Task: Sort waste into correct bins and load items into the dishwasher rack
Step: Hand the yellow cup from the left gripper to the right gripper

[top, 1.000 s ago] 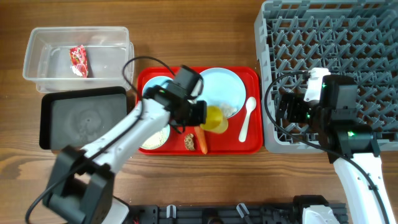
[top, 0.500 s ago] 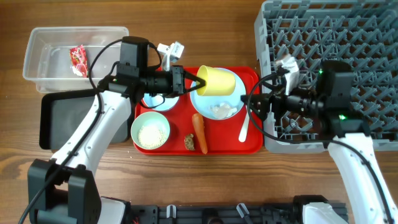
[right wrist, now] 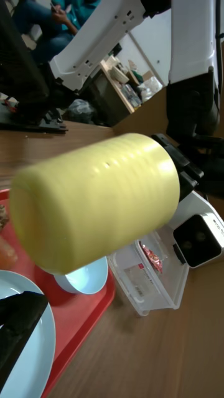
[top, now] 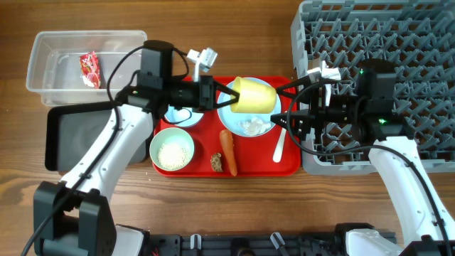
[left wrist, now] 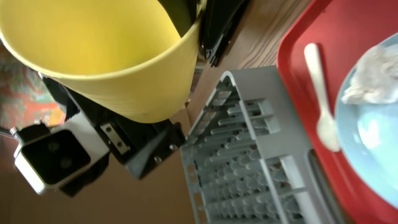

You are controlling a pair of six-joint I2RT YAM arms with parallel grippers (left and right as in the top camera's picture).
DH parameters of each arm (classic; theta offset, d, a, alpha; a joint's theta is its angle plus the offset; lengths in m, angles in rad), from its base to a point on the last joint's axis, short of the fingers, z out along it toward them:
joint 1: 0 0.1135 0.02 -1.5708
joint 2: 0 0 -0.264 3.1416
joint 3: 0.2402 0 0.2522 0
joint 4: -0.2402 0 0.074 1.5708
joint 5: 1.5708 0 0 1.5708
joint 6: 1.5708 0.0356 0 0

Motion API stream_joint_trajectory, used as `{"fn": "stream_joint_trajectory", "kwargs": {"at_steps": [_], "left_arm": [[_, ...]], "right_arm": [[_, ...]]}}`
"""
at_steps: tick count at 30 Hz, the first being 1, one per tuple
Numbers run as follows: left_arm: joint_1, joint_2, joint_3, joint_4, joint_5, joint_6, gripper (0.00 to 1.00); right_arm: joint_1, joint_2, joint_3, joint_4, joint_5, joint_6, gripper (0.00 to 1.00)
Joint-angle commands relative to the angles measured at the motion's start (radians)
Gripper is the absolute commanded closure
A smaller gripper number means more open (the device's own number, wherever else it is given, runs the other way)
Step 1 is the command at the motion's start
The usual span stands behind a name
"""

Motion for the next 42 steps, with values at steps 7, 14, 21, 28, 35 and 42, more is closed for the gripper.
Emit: {"fn": "stream_joint_trajectory", "kwargs": {"at_steps": [7, 14, 21, 28, 35, 42], "left_arm": [[-0.071, -0.017, 0.01, 0.082, 0.019, -0.077, 0.96], [-0.08, -0.017, 0.01, 0.085, -0.005, -0.096, 0.96], [-0.08, -0.017, 0.01, 0.085, -0.014, -0.098, 0.96], [-0.08, -0.017, 0.01, 0.088, -0.032, -0.1, 0.91], [-0.08, -0.017, 0.01, 0.088, -0.042, -0.099, 0.83], [-0.08, -0.017, 0.01, 0.047, -0.162, -0.054, 0.72]], "right_arm": [[0.002, 0.021, 0.021, 0.023, -0.034, 0.006, 0.0], [0.002, 0.021, 0.021, 0.024, -0.043, 0.035, 0.06], [0.002, 0.021, 0.021, 0.024, -0.068, 0.034, 0.21], [0.003, 0.021, 0.021, 0.024, -0.068, 0.037, 0.3], [0.003, 0.021, 0.021, 0.024, -0.056, 0.038, 0.39], [0.003, 0.021, 0.021, 0.002, 0.241, 0.185, 0.52]]}}
